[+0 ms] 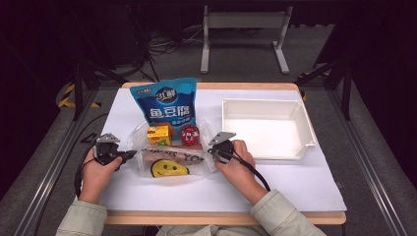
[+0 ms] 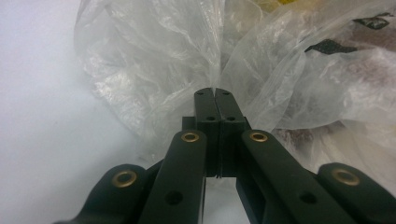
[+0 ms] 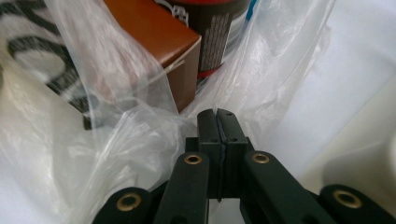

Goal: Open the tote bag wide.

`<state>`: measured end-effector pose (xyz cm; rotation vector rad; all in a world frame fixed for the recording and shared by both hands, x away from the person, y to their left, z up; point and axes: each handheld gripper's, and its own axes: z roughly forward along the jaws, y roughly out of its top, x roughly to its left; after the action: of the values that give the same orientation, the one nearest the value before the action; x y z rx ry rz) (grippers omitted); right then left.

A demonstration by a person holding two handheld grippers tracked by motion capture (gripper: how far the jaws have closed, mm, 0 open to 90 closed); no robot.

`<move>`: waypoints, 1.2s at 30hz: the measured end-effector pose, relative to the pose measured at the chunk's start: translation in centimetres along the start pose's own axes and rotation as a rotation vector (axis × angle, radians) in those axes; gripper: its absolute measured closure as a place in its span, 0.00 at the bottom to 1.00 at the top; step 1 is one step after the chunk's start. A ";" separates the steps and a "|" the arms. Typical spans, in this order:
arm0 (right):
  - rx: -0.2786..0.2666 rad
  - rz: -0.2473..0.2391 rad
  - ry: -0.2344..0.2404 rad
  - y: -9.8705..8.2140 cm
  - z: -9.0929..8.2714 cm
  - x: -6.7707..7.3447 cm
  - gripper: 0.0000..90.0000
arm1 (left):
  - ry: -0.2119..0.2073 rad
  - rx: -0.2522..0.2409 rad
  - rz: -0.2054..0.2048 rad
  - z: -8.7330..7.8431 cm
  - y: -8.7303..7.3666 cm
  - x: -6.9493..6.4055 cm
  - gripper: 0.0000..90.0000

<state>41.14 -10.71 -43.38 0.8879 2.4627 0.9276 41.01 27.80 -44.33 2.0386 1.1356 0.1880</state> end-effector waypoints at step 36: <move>-0.038 0.032 0.083 -1.1 -1.0 -0.6 0.99 | 0.002 -0.226 0.045 -4.8 0.6 -1.7 0.73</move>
<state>40.57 -12.17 -43.33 0.8959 2.4978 1.0394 38.17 29.00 -40.19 1.8652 1.0214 0.3264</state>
